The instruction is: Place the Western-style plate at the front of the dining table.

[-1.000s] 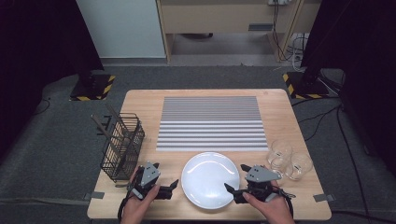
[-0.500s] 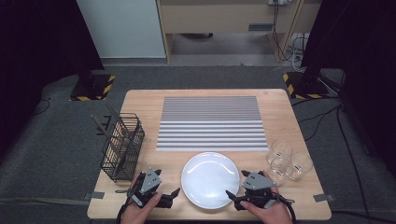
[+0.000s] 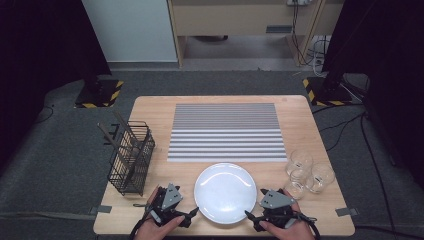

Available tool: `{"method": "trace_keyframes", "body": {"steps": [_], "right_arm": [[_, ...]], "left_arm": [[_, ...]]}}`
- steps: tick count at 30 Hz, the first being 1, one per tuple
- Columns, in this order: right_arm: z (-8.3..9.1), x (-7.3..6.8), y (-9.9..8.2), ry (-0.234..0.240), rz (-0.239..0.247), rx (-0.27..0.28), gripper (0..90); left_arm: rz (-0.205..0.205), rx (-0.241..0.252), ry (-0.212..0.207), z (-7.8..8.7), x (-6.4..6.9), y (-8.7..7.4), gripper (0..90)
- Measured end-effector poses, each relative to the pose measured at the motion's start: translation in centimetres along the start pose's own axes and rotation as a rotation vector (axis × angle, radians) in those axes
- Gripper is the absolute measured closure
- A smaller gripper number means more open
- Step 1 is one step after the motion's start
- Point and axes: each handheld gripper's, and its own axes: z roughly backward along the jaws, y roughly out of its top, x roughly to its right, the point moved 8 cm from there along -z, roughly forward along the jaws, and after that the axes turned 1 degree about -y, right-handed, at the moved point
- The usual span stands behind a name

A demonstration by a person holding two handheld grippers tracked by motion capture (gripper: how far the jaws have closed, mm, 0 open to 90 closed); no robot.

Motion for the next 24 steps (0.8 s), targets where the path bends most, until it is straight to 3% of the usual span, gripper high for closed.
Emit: {"method": "trace_keyframes", "body": {"steps": [13, 24], "right_arm": [[-0.5, 0.0, -0.3, 0.012, -0.017, -0.025, 11.4], [-0.7, 0.1, -0.2, 0.019, -0.022, -0.029, 10.9]], "left_arm": [[-0.03, -0.027, -0.028, -1.1, 1.1, 0.0, 3.8], [-0.019, -0.018, -0.032, -1.2, 1.0, 0.2, 3.9]]}}
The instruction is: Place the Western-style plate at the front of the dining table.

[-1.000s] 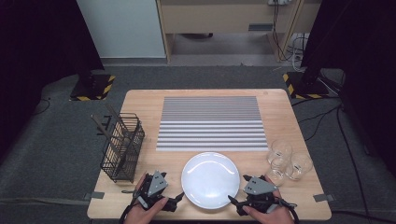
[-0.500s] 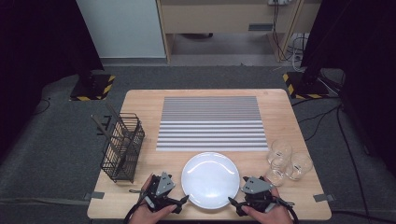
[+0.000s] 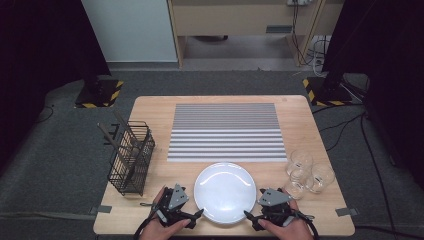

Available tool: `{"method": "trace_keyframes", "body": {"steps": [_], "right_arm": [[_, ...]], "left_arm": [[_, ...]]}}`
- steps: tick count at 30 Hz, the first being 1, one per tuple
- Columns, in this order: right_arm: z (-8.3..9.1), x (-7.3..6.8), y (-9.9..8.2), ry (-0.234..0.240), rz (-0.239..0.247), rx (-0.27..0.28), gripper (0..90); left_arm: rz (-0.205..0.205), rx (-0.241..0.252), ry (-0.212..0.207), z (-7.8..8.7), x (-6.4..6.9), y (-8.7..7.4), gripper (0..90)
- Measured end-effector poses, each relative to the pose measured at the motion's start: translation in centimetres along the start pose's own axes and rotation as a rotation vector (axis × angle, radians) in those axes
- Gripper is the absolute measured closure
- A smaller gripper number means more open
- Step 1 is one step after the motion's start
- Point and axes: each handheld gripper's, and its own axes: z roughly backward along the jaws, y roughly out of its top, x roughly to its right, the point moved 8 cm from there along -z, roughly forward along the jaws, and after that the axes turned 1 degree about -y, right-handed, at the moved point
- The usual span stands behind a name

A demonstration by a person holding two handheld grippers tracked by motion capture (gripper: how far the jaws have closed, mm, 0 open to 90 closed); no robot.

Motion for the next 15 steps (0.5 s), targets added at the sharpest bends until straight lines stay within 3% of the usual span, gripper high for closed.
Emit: {"method": "trace_keyframes", "body": {"steps": [15], "right_arm": [[-0.17, 0.09, 0.08, 0.004, -0.012, -0.005, 10.2]], "left_arm": [[0.0, 0.004, 0.0, -0.03, 0.08, 0.19, 4.2]]}}
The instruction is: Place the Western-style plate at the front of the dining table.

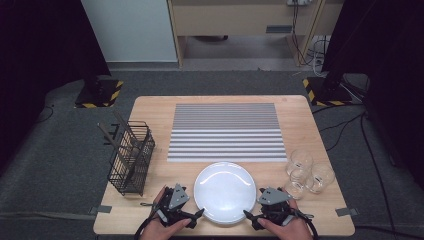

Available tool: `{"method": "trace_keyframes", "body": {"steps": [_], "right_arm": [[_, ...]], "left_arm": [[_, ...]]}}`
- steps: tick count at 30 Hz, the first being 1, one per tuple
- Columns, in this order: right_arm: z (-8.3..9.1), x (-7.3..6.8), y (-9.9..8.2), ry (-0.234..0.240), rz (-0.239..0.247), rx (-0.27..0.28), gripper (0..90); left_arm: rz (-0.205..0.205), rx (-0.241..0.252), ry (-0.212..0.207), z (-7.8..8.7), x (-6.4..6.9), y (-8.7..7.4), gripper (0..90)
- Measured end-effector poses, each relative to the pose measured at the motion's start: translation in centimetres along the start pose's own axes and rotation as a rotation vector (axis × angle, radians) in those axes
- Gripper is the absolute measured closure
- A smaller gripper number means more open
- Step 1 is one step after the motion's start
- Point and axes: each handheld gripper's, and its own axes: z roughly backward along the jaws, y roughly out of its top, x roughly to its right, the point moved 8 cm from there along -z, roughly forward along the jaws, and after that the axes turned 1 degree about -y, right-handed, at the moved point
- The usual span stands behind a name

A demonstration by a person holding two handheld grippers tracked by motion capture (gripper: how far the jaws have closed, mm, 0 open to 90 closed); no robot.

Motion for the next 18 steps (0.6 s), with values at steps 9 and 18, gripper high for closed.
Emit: {"method": "trace_keyframes", "body": {"steps": [9, 18], "right_arm": [[-0.16, 0.01, 0.07, 0.007, -0.012, -0.002, 9.5], [-0.29, -0.09, 0.18, 0.012, -0.006, -0.004, 9.4]], "left_arm": [[0.003, 0.001, -0.002, -0.03, 0.04, 0.05, 4.4], [0.008, 0.002, 0.004, -0.03, -0.1, 0.07, 4.7]]}}
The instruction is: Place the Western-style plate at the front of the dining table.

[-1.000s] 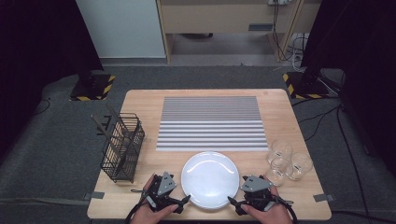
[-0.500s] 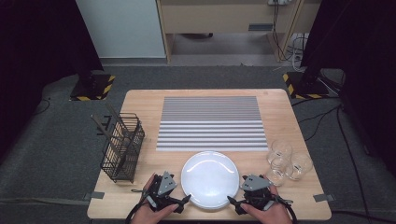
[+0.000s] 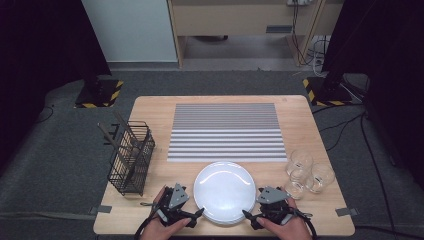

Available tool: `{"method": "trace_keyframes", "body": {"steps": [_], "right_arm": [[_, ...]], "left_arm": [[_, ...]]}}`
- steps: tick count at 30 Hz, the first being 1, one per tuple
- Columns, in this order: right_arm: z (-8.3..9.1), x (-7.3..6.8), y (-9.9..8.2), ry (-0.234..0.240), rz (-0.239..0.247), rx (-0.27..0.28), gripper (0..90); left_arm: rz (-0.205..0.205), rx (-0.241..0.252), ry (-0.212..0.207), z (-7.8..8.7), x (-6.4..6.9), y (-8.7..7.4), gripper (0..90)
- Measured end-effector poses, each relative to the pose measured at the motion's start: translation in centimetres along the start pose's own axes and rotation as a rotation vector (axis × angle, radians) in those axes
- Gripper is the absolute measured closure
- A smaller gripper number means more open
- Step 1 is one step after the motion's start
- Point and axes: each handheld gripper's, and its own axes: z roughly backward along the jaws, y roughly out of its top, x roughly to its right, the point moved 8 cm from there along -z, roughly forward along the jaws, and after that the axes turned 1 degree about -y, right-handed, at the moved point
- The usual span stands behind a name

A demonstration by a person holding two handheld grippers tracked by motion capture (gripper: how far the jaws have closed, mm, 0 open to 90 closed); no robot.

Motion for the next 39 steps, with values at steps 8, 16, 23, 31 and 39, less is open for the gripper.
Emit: {"method": "trace_keyframes", "body": {"steps": [8, 16, 23, 31, 39], "right_arm": [[-0.08, -0.14, 0.24, 0.004, -0.003, 0.013, 10.3], [0.03, 0.03, -0.6, -0.005, -0.001, -0.03, 9.7], [-0.03, 0.1, -0.44, 0.0, -0.008, -0.023, 9.2], [-0.08, 0.24, -0.25, 0.002, -0.031, -0.016, 8.7], [-0.16, 0.27, -0.25, 0.004, -0.033, -0.018, 7.8]], "left_arm": [[0.0, 0.001, 0.001, -0.02, -0.02, 0.04, 4.5], [-0.001, 0.0, 0.006, -0.04, -0.07, 0.07, 4.3], [-0.001, 0.0, 0.007, -0.08, -0.08, 0.1, 4.3], [0.003, 0.003, 0.009, -0.13, -0.11, 0.15, 4.3], [0.006, 0.005, 0.008, -0.13, -0.14, 0.2, 4.1]]}}
